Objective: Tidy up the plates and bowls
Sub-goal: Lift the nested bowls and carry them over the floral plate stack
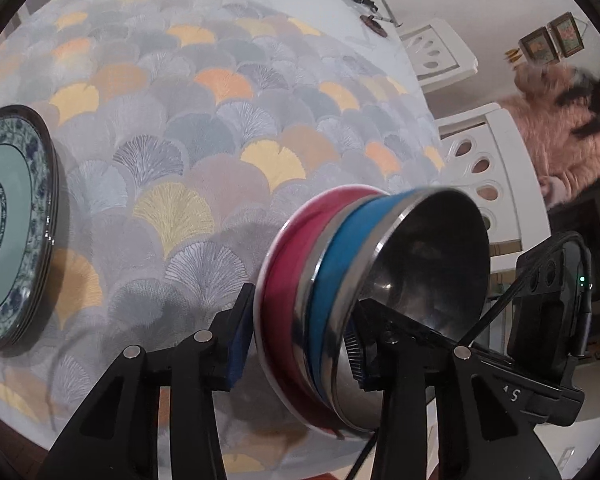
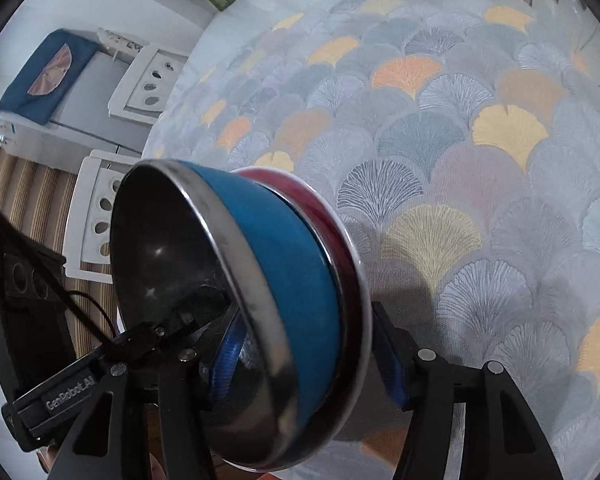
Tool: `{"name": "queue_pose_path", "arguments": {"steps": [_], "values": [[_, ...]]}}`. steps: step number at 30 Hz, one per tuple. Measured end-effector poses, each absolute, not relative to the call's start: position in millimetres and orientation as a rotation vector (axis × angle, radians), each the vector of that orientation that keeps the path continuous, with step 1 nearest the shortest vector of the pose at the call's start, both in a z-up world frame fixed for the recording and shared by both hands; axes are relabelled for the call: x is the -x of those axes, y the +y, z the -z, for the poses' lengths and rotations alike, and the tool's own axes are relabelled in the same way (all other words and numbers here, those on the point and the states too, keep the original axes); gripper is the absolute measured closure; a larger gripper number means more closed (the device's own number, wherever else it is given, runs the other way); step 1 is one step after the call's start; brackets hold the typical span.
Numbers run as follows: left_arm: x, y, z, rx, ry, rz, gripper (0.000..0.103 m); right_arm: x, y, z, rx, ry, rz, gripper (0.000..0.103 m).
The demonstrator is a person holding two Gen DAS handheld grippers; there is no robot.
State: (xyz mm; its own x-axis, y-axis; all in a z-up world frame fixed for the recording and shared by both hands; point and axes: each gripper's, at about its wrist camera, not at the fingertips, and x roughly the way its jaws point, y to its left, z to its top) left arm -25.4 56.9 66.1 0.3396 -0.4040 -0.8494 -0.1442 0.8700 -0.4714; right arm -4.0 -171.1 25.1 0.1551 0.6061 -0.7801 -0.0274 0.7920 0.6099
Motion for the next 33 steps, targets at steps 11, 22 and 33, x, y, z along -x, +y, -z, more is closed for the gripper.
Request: {"name": "queue_pose_path", "arguments": {"steps": [11,22,33], "values": [[30,98,-134,0.498,1.112,0.254,0.067,16,-153,-98,-0.579,1.251,-0.372,0.044],[50,234,-213,0.477,0.949,0.198,0.067,2,-40,-194,-0.539,1.138,-0.493,0.044],[56,316,-169,0.519,1.031,0.150,0.067,-1,43,-162,-0.506,1.282,-0.509,0.044]]}}
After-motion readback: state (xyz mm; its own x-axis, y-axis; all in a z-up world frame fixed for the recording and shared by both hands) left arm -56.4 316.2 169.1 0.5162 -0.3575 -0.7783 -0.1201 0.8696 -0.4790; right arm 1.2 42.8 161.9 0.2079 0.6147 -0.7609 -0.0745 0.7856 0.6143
